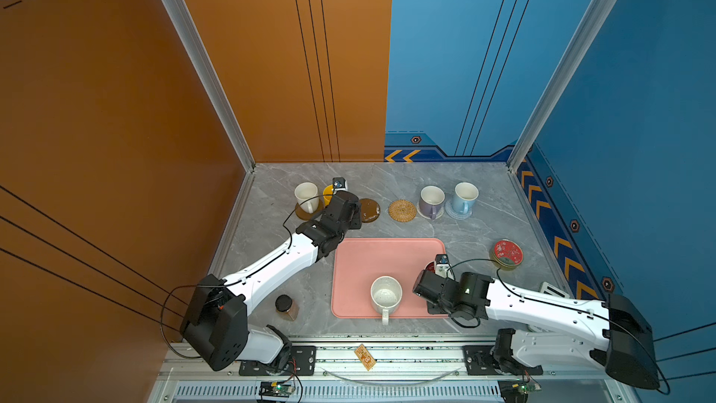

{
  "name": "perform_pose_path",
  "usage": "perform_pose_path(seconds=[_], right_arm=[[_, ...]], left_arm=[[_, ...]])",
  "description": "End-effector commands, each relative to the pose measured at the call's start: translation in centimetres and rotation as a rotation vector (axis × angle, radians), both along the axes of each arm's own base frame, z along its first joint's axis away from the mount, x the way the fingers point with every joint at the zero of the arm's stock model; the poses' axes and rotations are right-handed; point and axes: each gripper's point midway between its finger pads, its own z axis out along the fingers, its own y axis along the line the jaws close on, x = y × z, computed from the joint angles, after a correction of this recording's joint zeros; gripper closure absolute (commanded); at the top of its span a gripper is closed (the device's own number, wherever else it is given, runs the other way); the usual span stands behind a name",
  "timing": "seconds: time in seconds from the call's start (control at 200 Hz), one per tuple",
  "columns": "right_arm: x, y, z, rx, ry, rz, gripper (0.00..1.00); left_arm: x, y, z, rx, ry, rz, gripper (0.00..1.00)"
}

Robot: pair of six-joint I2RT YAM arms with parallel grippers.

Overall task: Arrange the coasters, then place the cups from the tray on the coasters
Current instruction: 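Lower the right gripper into the red-lined white mug, then lift the red-lined mug with the right gripper and carry it over the woven rattan coaster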

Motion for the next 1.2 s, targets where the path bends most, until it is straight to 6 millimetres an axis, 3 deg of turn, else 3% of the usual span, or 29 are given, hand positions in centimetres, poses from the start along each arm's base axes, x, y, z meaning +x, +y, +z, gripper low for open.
perform_pose_path(seconds=[0.0,0.666,0.926,0.951,1.021,1.046,1.192], right_arm=[[2.8,2.3,2.4,0.071,-0.077,0.062,1.00],[15.9,8.2,5.3,0.064,-0.171,0.166,1.00],[20.4,8.9,5.4,0.039,-0.179,0.169,1.00],[20.7,9.2,5.4,0.038,-0.181,0.177,1.00],[21.4,9.8,5.6,0.032,-0.184,0.196,1.00],[22.4,8.8,5.6,0.027,-0.186,0.170,1.00],[24.2,9.1,5.5,0.041,-0.181,0.167,1.00]], left_arm=[[0.3,0.1,0.9,-0.010,-0.011,-0.002,0.42],[0.4,1.1,1.1,-0.003,-0.021,0.028,0.42],[0.1,2.0,2.1,-0.010,-0.046,0.047,0.42],[-0.3,2.4,0.8,0.005,-0.023,0.050,0.42],[-0.3,2.8,0.9,0.002,-0.024,0.060,0.42],[-0.3,2.8,0.9,0.001,-0.024,0.061,0.42],[-0.3,2.8,0.9,-0.001,-0.025,0.060,0.42]])
